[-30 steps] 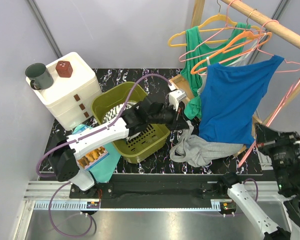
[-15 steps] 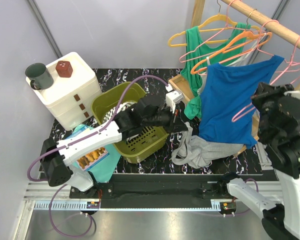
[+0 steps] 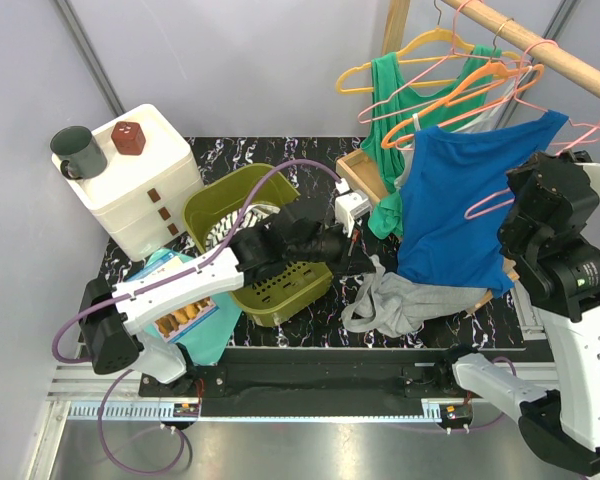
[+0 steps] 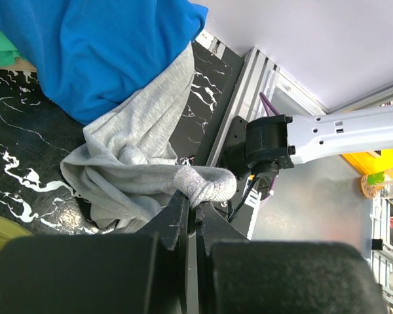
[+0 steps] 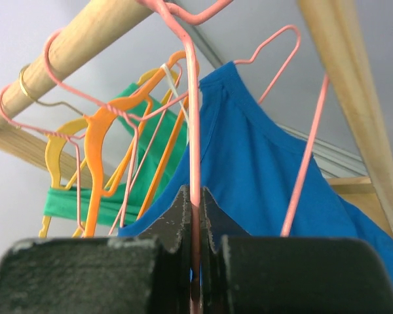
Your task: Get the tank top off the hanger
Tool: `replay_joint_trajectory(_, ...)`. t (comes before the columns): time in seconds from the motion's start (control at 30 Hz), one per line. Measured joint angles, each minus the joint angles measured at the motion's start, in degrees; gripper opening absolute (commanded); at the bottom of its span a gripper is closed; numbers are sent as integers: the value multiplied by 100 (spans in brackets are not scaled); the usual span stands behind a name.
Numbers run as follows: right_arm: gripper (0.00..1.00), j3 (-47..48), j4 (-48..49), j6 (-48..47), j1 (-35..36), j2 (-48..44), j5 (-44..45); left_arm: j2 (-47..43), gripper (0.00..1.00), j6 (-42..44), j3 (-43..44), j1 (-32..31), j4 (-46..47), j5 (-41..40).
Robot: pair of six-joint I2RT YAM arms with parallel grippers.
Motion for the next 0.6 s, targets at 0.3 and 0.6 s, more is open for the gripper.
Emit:
replay_joint_trajectory(0.3,0,-173,15,278,-699,52,-181,-105,0,83,0,-87,-170,-59)
replay_joint_trajectory(0.6,0,-299,-2,498,-1379,291,-1047,-302,0,142,0,-116,-282,-144)
